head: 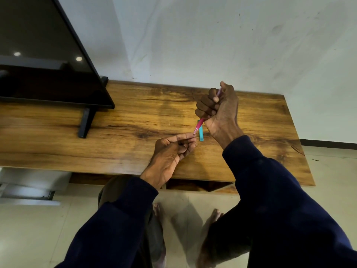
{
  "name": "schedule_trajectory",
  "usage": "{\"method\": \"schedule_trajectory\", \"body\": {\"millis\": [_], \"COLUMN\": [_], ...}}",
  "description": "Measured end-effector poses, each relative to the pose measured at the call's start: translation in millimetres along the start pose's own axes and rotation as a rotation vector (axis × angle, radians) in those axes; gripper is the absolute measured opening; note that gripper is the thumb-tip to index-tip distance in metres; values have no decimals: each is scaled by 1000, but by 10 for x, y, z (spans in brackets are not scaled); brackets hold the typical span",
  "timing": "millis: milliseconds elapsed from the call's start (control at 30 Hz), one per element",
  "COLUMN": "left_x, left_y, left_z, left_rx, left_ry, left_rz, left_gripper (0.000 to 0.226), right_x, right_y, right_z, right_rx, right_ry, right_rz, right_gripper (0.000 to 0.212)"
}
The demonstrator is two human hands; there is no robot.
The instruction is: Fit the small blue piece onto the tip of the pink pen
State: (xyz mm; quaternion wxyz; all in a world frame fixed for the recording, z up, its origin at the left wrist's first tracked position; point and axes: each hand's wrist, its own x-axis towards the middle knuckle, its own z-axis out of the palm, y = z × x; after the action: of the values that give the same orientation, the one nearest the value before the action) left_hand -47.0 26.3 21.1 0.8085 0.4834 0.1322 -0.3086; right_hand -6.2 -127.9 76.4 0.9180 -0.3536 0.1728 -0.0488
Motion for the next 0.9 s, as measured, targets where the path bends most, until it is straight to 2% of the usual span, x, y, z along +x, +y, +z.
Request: {"method": "schedule_trajectory", "body": {"millis": [900], "left_x": [-8], "left_y": [13], "left_z": [-9], "left_rx": [6], "left_ry": [10], "left_rz": [-10], "left_gripper": [41], "right_x": [12], "right_y": [7], "right_z": [13], "right_rx": [-33], "right_ry": [9], "right_rz": [8], "right_gripper": [51]}}
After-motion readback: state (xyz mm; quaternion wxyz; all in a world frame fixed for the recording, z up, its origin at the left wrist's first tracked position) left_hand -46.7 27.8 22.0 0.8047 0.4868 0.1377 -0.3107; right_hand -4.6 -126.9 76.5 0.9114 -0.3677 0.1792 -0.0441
